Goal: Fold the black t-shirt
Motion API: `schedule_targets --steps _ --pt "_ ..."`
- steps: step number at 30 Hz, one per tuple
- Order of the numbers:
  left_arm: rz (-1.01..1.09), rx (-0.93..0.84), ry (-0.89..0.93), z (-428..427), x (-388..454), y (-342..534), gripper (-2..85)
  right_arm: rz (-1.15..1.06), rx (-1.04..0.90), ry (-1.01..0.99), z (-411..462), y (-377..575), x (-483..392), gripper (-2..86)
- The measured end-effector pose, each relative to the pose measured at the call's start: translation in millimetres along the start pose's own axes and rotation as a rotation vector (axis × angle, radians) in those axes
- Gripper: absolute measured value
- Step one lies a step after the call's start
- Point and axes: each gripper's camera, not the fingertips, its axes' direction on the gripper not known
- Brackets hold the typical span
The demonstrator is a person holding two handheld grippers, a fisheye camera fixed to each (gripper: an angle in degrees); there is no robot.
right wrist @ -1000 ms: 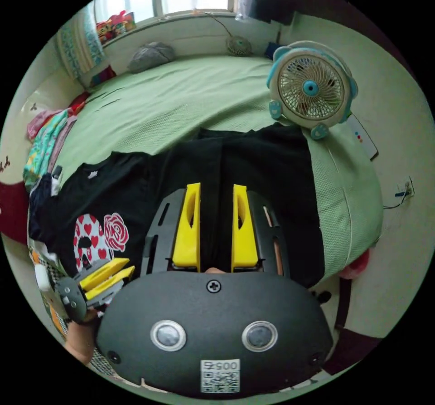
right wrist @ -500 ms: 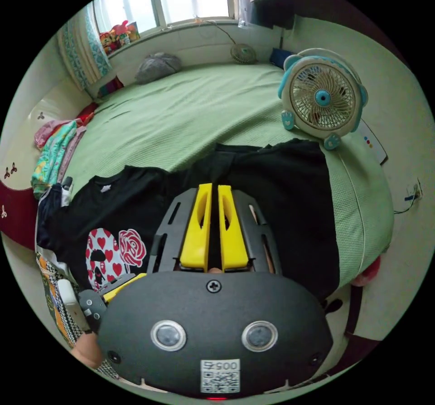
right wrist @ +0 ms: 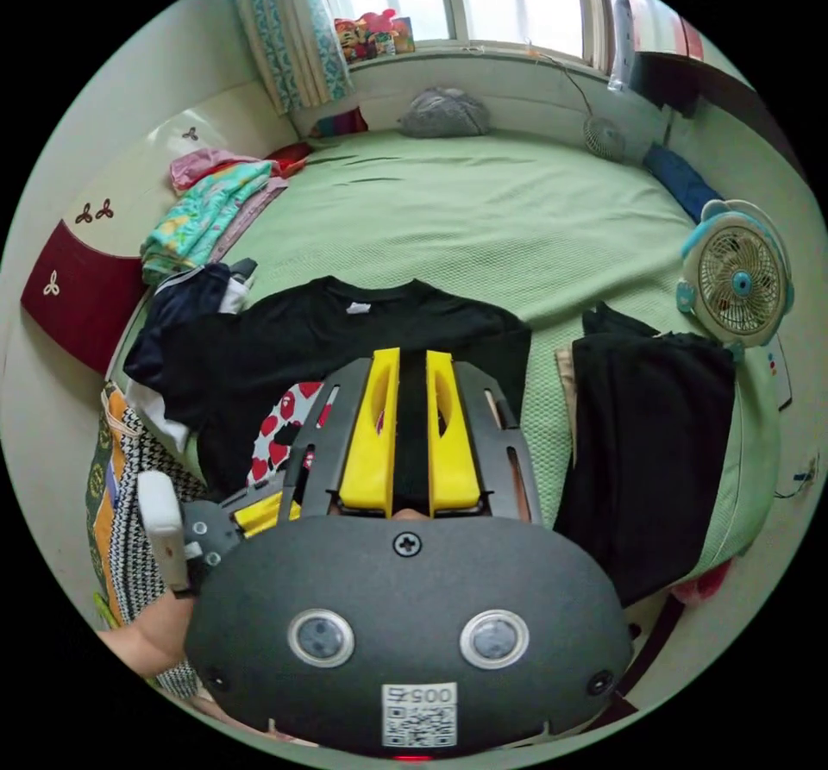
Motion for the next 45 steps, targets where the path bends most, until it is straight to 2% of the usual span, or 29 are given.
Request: schedule_targets --steps 6,10,13,16,22,31,34,37,42,45 --pt "-0.030 -0.007 -0.044 -40 -37 18 6.2 0.036 -0.129 0.070 39 33 2 4.9" --pt "-0.174 -0.006 -0.059 -76 -83 38 6.5 0.031 -0.246 0.118 75 56 -10 5.1" --pt "-0.301 0.029 -0.109 -114 -124 57 6.0 -0.003 -0.131 0.142 80 67 -26 5.2" --pt "-0.391 0.055 -0.208 -156 -165 77 6.4 0.000 -0.155 0.194 87 59 -46 5.4" --pt "-0.582 0.153 -0.297 -233 -239 122 7.4 0.007 -0.190 0.224 99 46 -76 5.4" --pt "-0.634 0.141 -0.352 -278 -295 157 9.9 0.050 -0.175 0.309 109 33 -124 5.5" --pt "-0.622 0.130 -0.344 -286 -302 165 10.2 -0.028 -0.049 0.366 100 24 -163 5.6" --pt "-0.623 0.127 -0.339 -297 -310 170 10.4 -0.177 0.004 0.294 98 6 -218 5.7" --pt "-0.625 0.125 -0.328 -318 -324 175 10.4 -0.369 0.037 -0.032 99 -34 -334 6.8" --pt "-0.629 0.121 -0.320 -328 -329 179 10.3 -0.446 0.048 -0.153 105 -56 -397 7.5"
